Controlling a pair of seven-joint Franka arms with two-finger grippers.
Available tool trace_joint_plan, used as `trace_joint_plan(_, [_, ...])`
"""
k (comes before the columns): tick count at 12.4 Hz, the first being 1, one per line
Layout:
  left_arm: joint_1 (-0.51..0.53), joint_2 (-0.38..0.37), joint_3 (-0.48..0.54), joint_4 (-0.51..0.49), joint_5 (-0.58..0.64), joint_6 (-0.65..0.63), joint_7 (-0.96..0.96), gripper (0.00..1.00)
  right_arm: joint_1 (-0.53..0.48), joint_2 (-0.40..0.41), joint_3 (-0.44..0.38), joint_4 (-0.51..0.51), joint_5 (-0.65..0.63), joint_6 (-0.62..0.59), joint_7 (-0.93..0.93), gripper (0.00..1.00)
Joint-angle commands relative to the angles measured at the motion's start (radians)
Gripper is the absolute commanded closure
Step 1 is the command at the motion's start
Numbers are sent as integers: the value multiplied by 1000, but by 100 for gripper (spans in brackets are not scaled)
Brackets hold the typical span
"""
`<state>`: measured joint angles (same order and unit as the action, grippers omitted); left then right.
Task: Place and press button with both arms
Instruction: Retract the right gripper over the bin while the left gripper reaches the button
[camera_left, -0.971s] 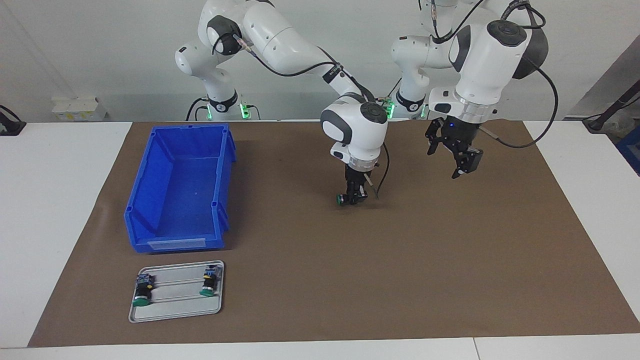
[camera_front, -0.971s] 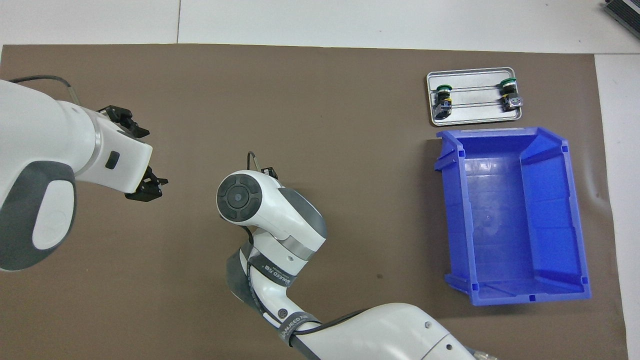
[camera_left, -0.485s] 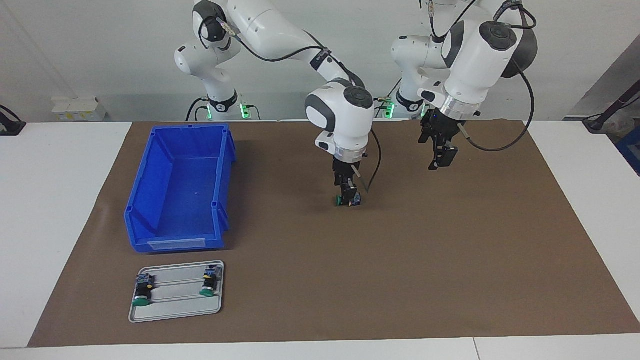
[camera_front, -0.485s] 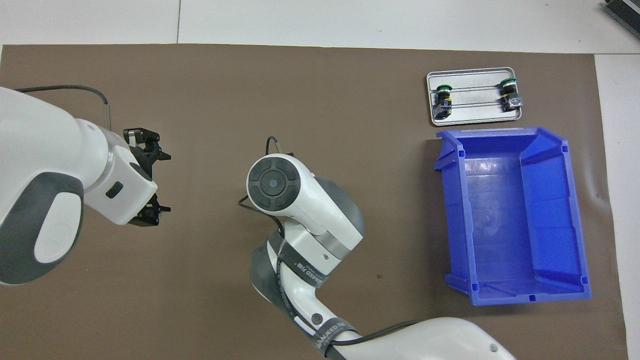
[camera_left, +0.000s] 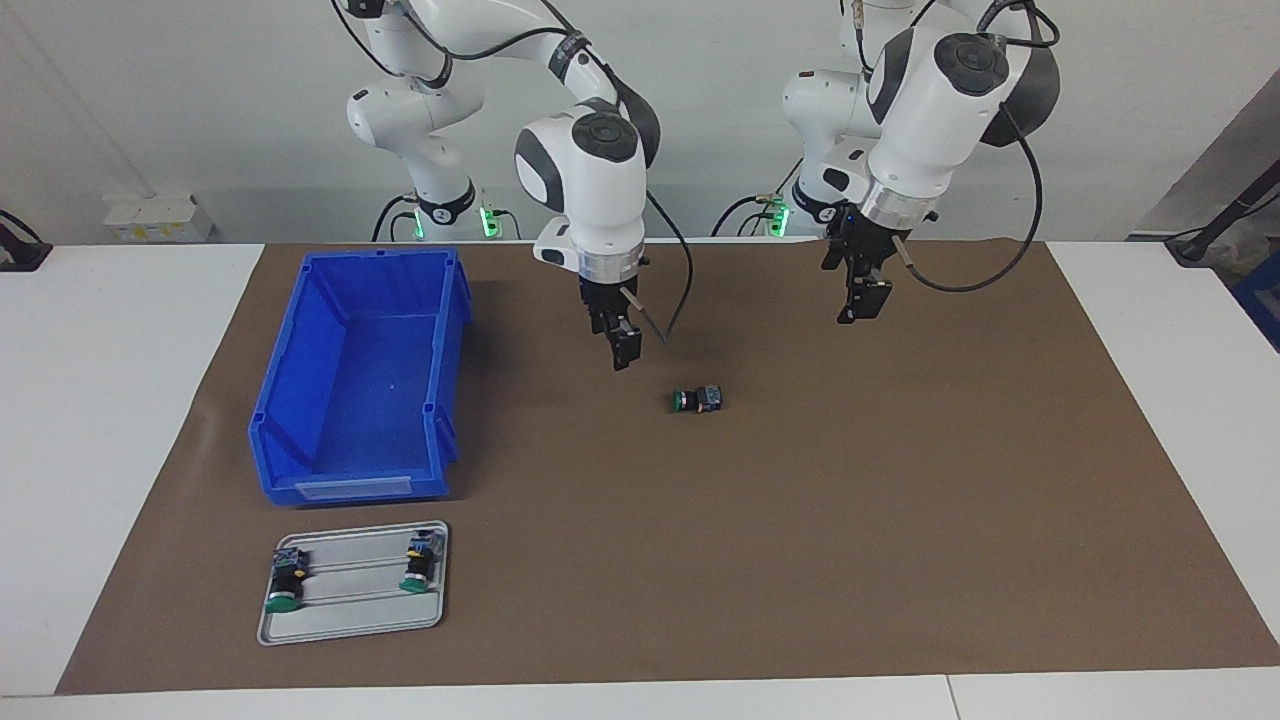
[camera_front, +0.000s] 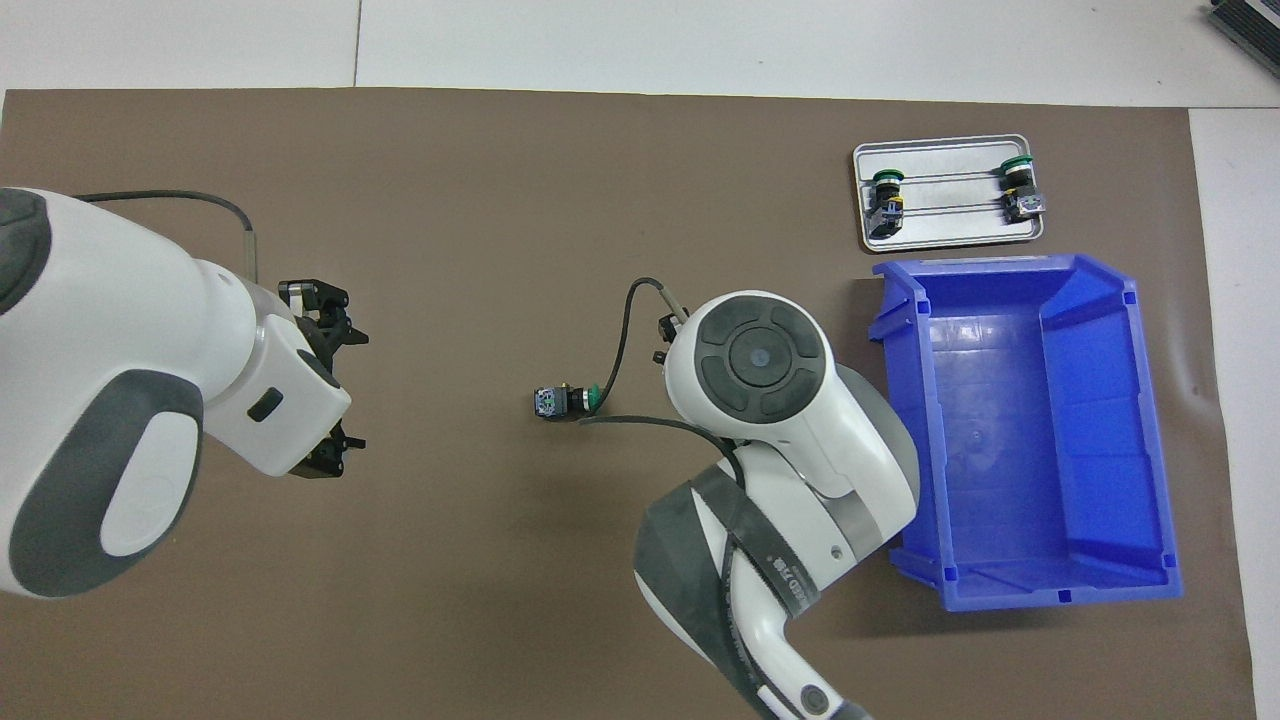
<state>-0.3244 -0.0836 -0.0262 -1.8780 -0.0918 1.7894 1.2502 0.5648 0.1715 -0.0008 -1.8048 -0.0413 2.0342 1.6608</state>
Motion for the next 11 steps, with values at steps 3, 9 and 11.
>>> trace_joint_plan(3, [-111, -19, 6, -90, 4, 197, -133, 8, -152, -191, 10, -84, 41, -110, -463, 1])
trace_joint_plan(9, [-222, 145, 8, -95, 4, 424, -259, 8, -344, -253, -2, -16, 41, -206, -1010, 1])
trace_joint_plan(11, [-222, 188, 8, -101, 4, 497, -261, 8, -403, -244, -2, 39, 41, -236, -1139, 1])
